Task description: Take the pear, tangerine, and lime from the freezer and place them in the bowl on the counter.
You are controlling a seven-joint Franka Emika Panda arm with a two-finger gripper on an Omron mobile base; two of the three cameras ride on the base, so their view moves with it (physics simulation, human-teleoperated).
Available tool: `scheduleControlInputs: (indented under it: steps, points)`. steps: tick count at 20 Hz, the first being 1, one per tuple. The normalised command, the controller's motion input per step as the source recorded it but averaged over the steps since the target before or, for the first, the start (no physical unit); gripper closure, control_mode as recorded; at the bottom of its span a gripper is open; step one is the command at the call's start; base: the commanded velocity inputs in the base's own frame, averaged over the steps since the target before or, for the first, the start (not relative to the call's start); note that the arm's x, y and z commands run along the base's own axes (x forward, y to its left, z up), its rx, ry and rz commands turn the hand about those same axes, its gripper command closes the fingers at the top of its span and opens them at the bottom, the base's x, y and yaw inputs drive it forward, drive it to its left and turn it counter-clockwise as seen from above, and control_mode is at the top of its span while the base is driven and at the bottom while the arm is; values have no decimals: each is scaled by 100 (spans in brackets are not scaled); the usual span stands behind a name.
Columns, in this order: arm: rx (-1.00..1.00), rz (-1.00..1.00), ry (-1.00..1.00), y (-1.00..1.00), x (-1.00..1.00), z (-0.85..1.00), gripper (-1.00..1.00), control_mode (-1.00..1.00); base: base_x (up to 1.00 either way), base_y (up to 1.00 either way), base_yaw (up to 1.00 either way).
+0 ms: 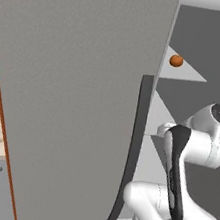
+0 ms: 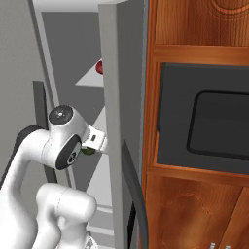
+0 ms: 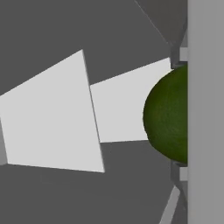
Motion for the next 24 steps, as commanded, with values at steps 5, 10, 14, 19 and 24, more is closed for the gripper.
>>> scheduleControlInputs:
  steps: [5,10,14,19,24]
  points:
    - [-1,0,2,27,-52,74,100,-100,0,0,0]
    - [-4,1,6,24,-53,60,100,-100,0,0,0]
    - [-3,1,2,9,-67,37,100,-100,0,0,0]
    - [0,8,0,0,-44,13,100,-100,0,0,0]
    - [0,6,0,1,-20,0,100,-100,0,0,0]
